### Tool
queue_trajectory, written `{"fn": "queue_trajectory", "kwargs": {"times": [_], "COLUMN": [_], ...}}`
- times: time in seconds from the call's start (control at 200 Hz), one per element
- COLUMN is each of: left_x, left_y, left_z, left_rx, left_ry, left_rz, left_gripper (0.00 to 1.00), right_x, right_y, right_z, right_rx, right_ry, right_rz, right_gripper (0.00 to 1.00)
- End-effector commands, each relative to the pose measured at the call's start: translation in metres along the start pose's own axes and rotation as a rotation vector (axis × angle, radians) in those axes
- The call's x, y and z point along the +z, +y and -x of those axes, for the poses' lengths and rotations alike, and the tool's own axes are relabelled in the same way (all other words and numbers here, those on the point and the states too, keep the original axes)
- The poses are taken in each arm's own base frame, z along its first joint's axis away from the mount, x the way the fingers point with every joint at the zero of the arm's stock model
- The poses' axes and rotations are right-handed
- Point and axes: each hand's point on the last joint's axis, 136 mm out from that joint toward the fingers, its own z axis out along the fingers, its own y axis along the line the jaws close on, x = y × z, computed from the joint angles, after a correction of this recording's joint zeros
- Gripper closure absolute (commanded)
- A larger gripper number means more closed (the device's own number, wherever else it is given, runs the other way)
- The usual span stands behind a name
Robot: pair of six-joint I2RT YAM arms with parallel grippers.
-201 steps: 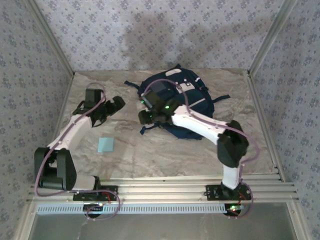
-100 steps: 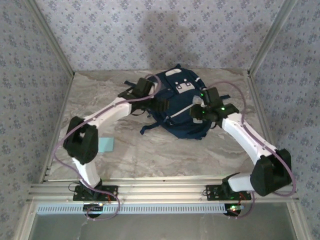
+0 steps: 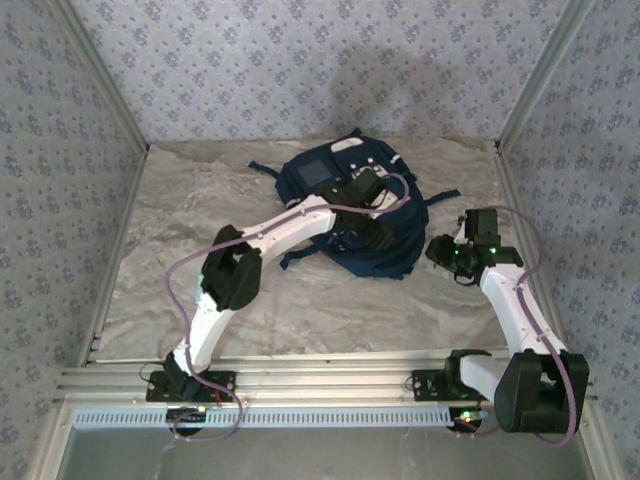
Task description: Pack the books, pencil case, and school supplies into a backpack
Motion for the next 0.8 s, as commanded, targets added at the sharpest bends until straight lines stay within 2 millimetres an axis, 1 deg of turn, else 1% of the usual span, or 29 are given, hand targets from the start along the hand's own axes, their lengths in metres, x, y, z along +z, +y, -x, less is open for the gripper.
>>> {"fn": "queue_trajectory", "kwargs": {"times": [0.0, 0.165, 0.33, 0.42, 0.505, 0.595, 0.735, 0.755, 0.78, 0.795], "left_x": [0.008, 0.024, 0.036, 0.037, 0.031, 0.021, -0.002, -0.005, -0.01, -0.012], "left_y": [0.011, 0.014, 0.02, 0.024, 0.023, 0.018, 0.009, 0.007, 0.006, 0.005], "left_z": [-0.012, -0.016, -0.024, -0.023, -0.018, -0.01, 0.006, 0.009, 0.011, 0.013], "left_rx": [0.055, 0.088, 0.133, 0.13, 0.124, 0.119, 0.103, 0.097, 0.09, 0.086], "left_ry": [0.089, 0.114, 0.147, 0.146, 0.132, 0.113, 0.067, 0.06, 0.052, 0.047], "left_rz": [0.045, 0.073, 0.152, 0.176, 0.171, 0.151, 0.1, 0.091, 0.079, 0.07], "left_gripper": [0.19, 0.19, 0.19, 0.33, 0.56, 0.74, 0.88, 0.92, 0.95, 0.98], "right_x": [-0.005, -0.006, -0.005, -0.006, -0.007, -0.007, -0.002, -0.001, 0.0, 0.001], "right_y": [0.009, 0.008, 0.01, 0.012, 0.013, 0.016, 0.019, 0.02, 0.022, 0.023], "right_z": [0.004, 0.005, 0.01, 0.014, 0.015, 0.016, 0.014, 0.014, 0.014, 0.014], "right_rx": [-0.005, -0.004, -0.001, 0.0, 0.002, 0.002, 0.006, 0.006, 0.008, 0.012], "right_ry": [-0.025, -0.03, -0.047, -0.063, -0.066, -0.066, -0.056, -0.055, -0.054, -0.053], "right_rz": [0.068, 0.068, 0.075, 0.081, 0.087, 0.1, 0.116, 0.121, 0.128, 0.133], "right_gripper": [0.59, 0.59, 0.59, 0.59, 0.6, 0.6, 0.61, 0.61, 0.61, 0.61]}}
